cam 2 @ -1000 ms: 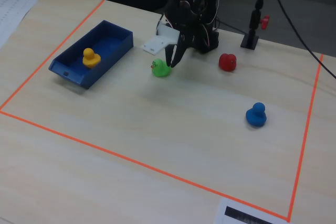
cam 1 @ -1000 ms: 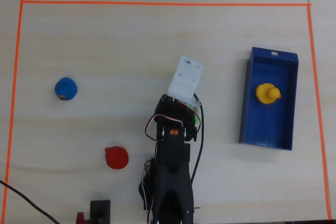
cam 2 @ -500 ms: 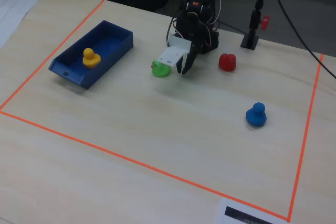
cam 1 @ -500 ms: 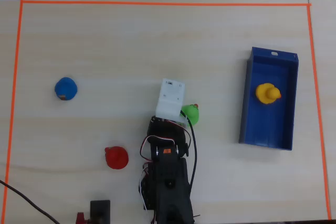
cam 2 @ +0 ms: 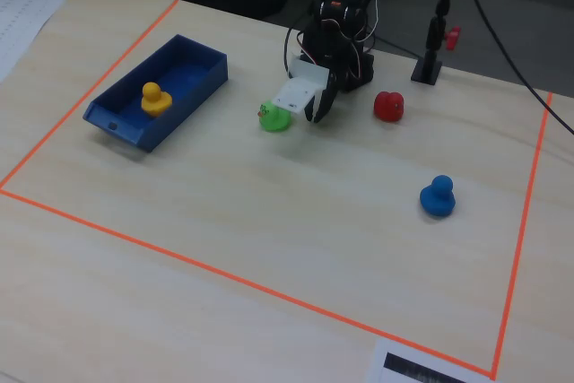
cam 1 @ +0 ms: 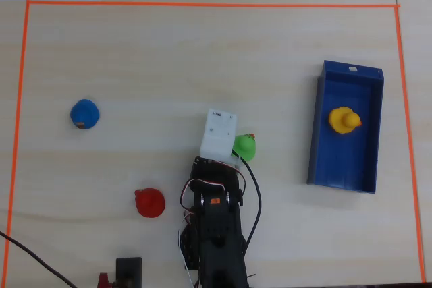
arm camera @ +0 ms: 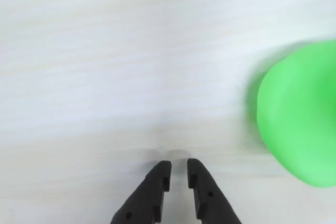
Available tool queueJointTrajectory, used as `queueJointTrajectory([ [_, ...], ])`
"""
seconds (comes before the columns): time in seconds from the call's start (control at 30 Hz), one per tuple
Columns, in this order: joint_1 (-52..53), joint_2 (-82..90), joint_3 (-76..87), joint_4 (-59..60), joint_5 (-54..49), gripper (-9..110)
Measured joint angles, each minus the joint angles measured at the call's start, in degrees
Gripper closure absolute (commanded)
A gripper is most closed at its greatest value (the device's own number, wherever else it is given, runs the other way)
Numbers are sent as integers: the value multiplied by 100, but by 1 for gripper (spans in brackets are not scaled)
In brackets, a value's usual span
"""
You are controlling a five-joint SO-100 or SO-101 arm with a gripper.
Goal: Grasp yellow duck and put it into box.
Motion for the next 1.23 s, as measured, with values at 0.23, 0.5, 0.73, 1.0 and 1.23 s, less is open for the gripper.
queueJointTrajectory([
  [0.23,-62,18,0,211,-193,101],
  [0.5,-62,18,0,211,-202,101],
  [0.73,-62,18,0,211,-202,101],
  [1.0,-62,18,0,211,-202,101],
  [1.23,-62,18,0,211,-202,101],
])
